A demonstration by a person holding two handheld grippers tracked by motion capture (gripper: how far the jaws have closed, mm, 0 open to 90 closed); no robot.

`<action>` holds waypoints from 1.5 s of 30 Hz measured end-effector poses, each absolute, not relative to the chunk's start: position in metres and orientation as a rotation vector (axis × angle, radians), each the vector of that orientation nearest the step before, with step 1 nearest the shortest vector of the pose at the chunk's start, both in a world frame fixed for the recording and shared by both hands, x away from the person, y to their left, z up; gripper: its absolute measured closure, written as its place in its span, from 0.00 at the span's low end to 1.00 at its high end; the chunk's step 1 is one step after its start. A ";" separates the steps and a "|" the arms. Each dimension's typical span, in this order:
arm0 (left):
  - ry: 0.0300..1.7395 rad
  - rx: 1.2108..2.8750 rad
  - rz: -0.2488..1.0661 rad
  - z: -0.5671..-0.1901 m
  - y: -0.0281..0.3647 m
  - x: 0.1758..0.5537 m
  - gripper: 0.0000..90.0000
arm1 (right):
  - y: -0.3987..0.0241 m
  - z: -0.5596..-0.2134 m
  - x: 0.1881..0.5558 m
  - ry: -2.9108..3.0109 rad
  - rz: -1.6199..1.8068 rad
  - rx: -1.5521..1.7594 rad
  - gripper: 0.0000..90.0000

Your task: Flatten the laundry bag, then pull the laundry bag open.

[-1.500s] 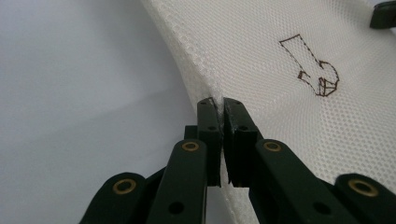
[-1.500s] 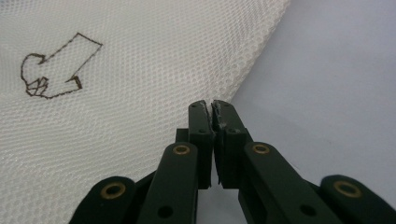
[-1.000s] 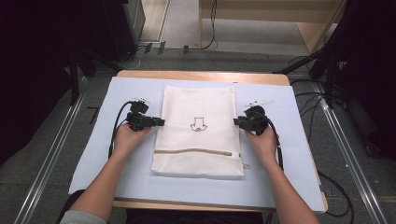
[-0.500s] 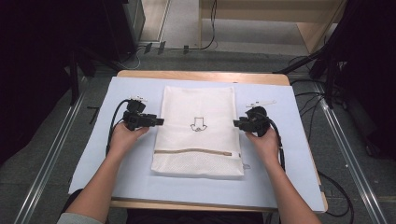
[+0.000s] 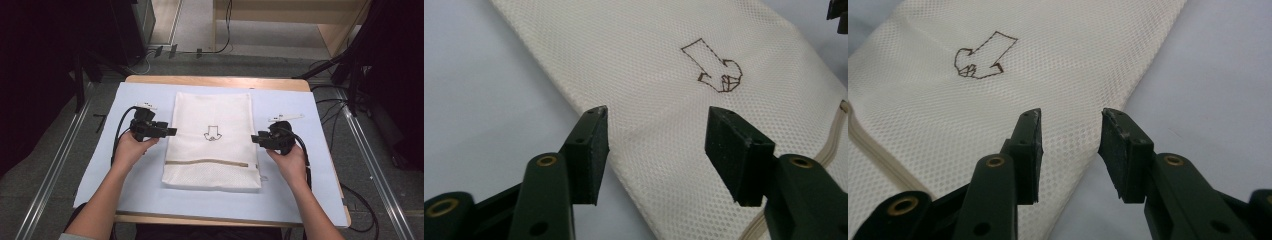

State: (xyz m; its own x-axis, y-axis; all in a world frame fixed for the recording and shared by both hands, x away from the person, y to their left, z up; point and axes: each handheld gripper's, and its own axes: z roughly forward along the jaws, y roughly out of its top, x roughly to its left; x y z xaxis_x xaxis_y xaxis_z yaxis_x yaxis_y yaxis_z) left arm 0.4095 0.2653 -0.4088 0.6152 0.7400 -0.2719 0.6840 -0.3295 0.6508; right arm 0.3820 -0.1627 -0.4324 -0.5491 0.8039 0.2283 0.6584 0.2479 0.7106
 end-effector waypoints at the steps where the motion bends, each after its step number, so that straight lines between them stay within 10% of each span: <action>1: 1.121 2.079 0.097 -0.408 0.265 0.409 0.47 | -0.163 -0.432 0.379 2.332 1.194 1.373 0.69; 25: 1.096 2.109 0.026 -0.401 0.248 0.399 0.37 | -0.168 -0.428 0.329 2.376 1.240 1.317 0.74; 31: 1.034 2.099 0.027 -0.397 0.242 0.395 0.55 | -0.173 -0.431 0.321 2.384 1.222 1.337 0.78; 45: 0.959 2.163 0.001 -0.396 0.216 0.391 0.57 | -0.167 -0.446 0.318 2.455 1.182 1.343 0.97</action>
